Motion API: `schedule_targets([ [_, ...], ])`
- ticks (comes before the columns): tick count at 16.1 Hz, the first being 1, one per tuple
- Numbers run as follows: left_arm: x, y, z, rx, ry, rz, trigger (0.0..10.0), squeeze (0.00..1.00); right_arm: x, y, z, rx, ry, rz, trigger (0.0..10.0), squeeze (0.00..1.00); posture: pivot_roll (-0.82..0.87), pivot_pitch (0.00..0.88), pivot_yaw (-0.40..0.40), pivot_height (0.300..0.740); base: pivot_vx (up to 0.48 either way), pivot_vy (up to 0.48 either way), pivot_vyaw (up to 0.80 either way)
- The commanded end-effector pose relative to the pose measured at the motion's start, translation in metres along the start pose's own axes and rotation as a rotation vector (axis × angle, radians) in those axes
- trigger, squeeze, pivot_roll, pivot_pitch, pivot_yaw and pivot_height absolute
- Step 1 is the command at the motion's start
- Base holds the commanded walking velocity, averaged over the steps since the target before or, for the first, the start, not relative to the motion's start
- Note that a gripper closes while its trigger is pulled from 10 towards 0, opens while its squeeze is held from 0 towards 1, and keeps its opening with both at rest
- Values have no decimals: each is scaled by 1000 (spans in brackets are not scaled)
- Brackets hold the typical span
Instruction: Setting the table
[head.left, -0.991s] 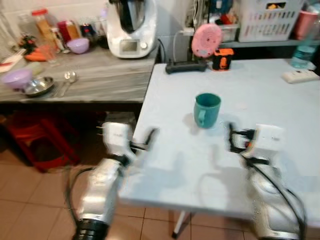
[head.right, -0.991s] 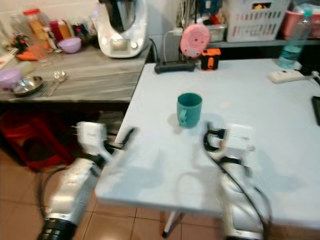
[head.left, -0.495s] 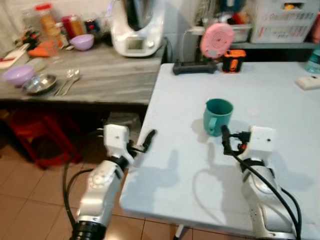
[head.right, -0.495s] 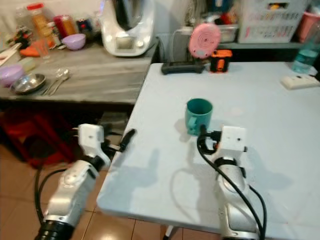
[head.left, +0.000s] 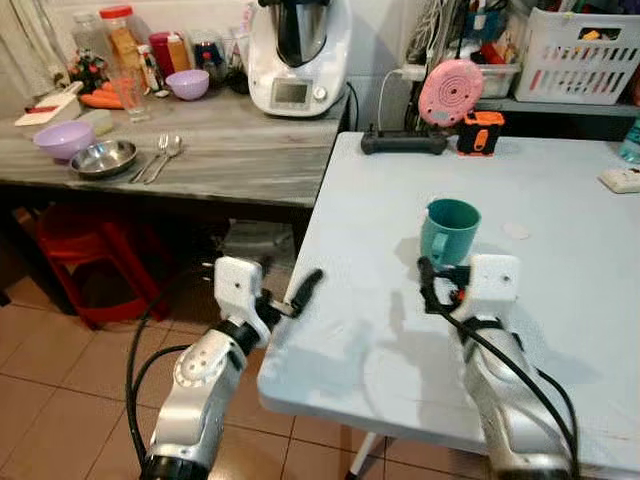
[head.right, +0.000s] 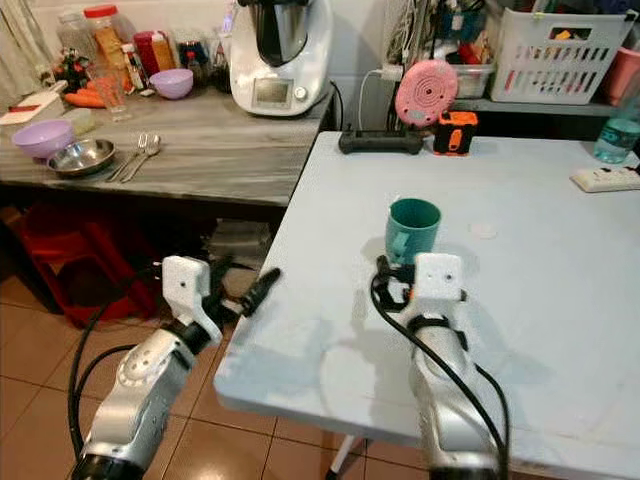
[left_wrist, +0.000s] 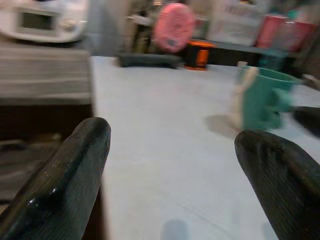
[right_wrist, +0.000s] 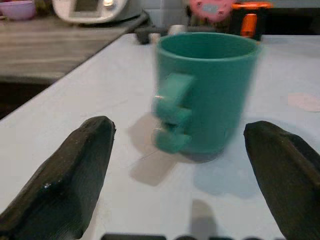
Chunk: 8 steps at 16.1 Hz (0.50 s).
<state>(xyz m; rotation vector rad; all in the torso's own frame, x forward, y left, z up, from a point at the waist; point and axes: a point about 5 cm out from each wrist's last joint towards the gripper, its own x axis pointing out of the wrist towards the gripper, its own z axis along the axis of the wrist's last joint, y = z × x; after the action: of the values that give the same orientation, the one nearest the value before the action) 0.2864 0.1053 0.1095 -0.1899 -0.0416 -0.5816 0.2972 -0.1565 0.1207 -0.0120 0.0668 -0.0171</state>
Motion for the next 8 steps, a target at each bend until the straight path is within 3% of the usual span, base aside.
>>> schedule_targets([
  [1,0,-4,4,4,-9,-45,10000,0,5,5,1,-17,12,5,10000,0,-133,27,52,740,0,0,0],
  [3,-2,-11,-1,-10,14,-95,10000,0,16,8,4,35,33,-20,10000,0,-133,27,52,740,0,0,0],
  [5,-2,-13,-1,-10,16,-113,10000,0,26,13,12,11,11,-13,10000,0,-131,35,54,740,0,0,0],
  [8,-4,-20,0,-45,25,-186,10000,0,37,6,14,-12,30,-88,10000,0,-123,38,48,740,0,0,0],
])
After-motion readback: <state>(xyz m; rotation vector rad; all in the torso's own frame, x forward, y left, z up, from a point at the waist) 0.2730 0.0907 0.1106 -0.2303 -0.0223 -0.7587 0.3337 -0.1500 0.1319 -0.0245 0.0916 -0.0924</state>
